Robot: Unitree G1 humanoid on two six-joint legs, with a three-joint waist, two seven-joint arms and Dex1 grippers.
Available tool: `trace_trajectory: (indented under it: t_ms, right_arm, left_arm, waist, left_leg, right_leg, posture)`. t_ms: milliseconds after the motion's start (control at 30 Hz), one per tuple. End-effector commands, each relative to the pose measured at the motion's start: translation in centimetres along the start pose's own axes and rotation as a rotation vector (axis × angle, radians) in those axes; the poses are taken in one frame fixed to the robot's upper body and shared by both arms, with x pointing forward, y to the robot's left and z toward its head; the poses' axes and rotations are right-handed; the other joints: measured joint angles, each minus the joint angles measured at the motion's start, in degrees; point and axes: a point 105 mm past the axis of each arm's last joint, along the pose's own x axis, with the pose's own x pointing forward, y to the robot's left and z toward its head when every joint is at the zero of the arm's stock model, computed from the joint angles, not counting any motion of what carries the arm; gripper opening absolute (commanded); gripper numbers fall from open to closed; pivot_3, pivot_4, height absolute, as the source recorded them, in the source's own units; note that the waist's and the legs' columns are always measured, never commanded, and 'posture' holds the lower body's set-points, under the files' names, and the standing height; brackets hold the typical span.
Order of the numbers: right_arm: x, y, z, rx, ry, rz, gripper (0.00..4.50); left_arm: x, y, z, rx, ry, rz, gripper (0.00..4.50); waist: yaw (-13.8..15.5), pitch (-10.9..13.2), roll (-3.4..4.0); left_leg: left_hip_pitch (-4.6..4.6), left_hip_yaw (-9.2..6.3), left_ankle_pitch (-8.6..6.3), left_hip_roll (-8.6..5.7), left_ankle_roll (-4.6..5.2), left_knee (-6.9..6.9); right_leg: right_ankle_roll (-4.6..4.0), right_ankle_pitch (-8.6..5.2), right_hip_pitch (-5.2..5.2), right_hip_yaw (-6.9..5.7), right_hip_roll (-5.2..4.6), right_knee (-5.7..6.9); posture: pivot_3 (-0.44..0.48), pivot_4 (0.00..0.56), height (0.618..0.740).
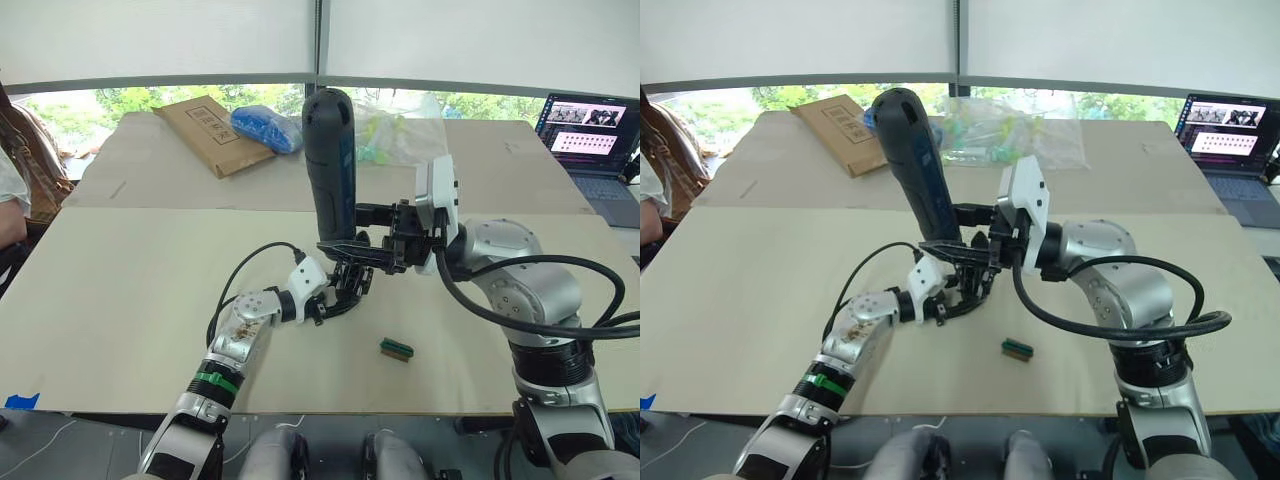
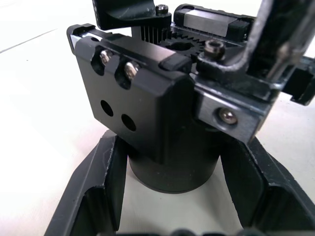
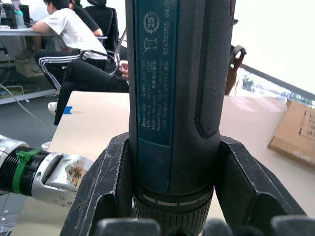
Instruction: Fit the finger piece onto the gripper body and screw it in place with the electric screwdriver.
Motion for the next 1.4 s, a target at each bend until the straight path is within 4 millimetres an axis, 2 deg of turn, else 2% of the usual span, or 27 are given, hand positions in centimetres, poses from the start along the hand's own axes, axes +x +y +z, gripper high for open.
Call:
trace_trajectory:
  t_ms: [33,333,767,1200,1400]
  right_arm:
    - [0.0,0.3,1.4,-0.057,-0.033,0.011,1.91]
    - [0.3,0.1,1.1,-0.041,-0.037,-0.011,1.91]
    - [-1.2,-0.9,-4.2,0.059,0.055,-0.102,1.91]
    - [-1.6,-0.9,-7.3,0.144,0.213,-0.057,1.91]
    - [-1.7,-1.0,-7.7,0.170,0.223,-0.061,1.91]
  left_arm:
    - [0.1,0.2,1.2,0.025,-0.041,-0.001,2.27]
    - [0.3,0.1,1.3,0.024,-0.044,-0.004,2.27]
    - [0.3,0.7,1.5,0.025,-0.047,0.013,2.27]
    - [0.3,1.1,1.5,0.022,-0.048,0.027,2.27]
    - [0.2,1.1,1.5,0.021,-0.048,0.032,2.27]
  waist:
    - [0.00,0.00,0.00]
    - [0.01,0.00,0.00]
    - [0.06,-0.03,0.03]
    - [0.06,-0.09,0.05]
    - [0.05,-0.12,0.05]
  left_leg:
    - [0.00,0.00,0.00,0.00,0.00,0.00]
    - [0.00,0.00,0.00,0.00,0.00,0.00]
    - [0.11,0.00,0.01,-0.01,-0.02,0.00]
    - [0.60,-0.13,0.00,0.02,-0.04,-0.15]
    - [0.61,-0.16,0.00,0.02,-0.04,-0.16]
  right_leg:
    - [0.00,0.00,0.00,0.00,0.00,0.00]
    - [0.00,0.00,0.00,0.00,0.00,0.00]
    - [0.00,0.00,0.11,0.00,0.00,0.00]
    - [-0.03,0.00,0.45,0.02,-0.15,-0.02]
    - [-0.04,0.00,0.45,0.00,-0.18,-0.02]
  posture:
    - [0.000,0.150,0.732]
    - [0.000,0.150,0.732]
    - [0.000,0.150,0.732]
    - [0.000,0.150,0.732]
    - [0.000,0.150,0.732]
